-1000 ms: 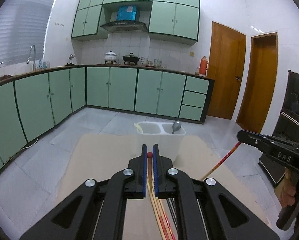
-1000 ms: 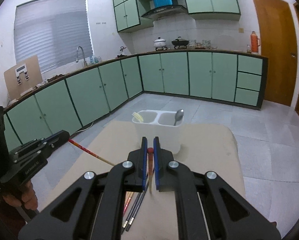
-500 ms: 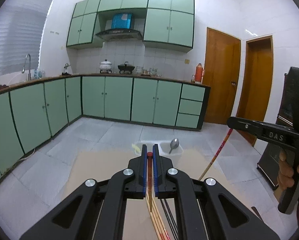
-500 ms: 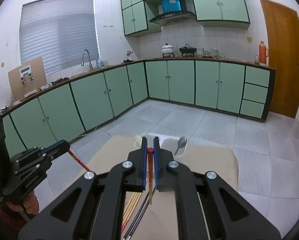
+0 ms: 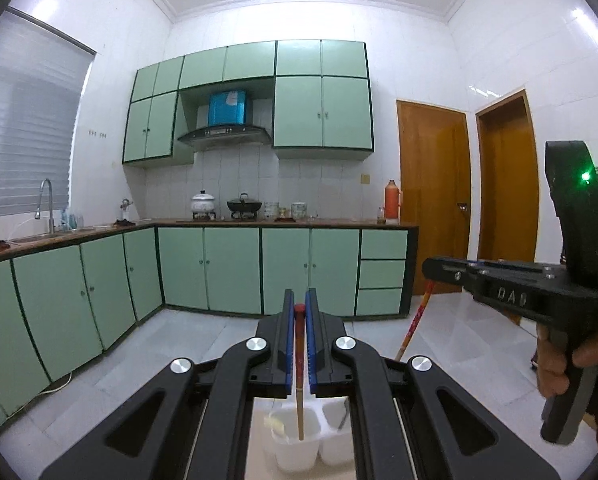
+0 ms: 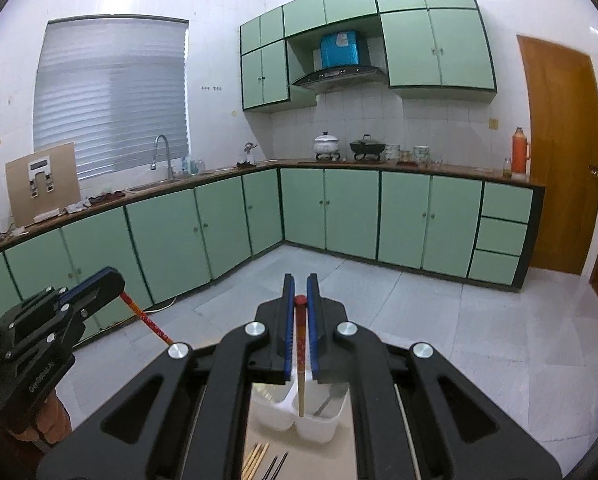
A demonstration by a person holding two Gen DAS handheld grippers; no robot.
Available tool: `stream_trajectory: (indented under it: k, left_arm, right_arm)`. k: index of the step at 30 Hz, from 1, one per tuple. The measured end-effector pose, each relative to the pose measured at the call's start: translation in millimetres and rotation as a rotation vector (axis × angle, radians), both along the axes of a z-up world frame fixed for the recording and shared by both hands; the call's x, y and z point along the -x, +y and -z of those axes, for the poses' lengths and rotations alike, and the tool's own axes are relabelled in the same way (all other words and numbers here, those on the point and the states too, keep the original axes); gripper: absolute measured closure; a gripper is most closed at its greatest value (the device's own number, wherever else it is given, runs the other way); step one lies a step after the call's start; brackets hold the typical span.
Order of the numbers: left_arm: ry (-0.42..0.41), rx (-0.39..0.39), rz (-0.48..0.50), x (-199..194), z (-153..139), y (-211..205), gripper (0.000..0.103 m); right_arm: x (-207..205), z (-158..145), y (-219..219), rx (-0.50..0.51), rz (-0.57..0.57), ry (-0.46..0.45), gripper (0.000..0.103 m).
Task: Organize utensils
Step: 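Carry the chopstick over the utensil holder and release it inside, then move the left gripper back toward the remaining chopsticks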
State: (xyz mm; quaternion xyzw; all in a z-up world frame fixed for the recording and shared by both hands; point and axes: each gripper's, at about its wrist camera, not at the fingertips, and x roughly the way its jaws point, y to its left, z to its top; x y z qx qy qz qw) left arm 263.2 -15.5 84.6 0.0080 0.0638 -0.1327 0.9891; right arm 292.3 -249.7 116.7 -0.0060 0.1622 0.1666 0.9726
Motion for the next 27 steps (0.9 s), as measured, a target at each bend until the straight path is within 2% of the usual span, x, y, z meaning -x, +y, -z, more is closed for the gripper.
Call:
stream_trajectory:
  k: [4, 7, 13, 15, 16, 23, 27]
  left_arm:
    - [0.009, 0.008, -0.008, -36, 6, -9, 0.098]
    - [0.044, 0.009, -0.017, -64, 23, -16, 0.098]
    - [0.175, -0.018, -0.013, -103, 65, -24, 0.097]
    - [0.207, -0.019, -0.013, -107, 72, -22, 0.093]
    - [0.213, -0.017, -0.014, -106, 74, -20, 0.086]
    - [0.186, 0.001, -0.043, -85, 67, -2, 0.067]
    - [0.157, 0.003, -0.043, -56, 58, 3, 0.05]
  right_arm:
    - [-29, 13, 0, 0.008, 0.017, 0.004, 0.098]
    - [-52, 31, 0, 0.0, 0.025, 0.038, 0.098]
    - [-81, 76, 3, 0.014, 0.025, 0.142, 0.096]
    - [-80, 85, 2, 0.029, 0.029, 0.151, 0.094]
    - [-78, 87, 2, 0.029, 0.033, 0.15, 0.093]
    - [-53, 82, -16, -0.007, 0.084, 0.113, 0.074]
    - [-24, 79, -27, -0.036, 0.115, 0.067, 0.048]
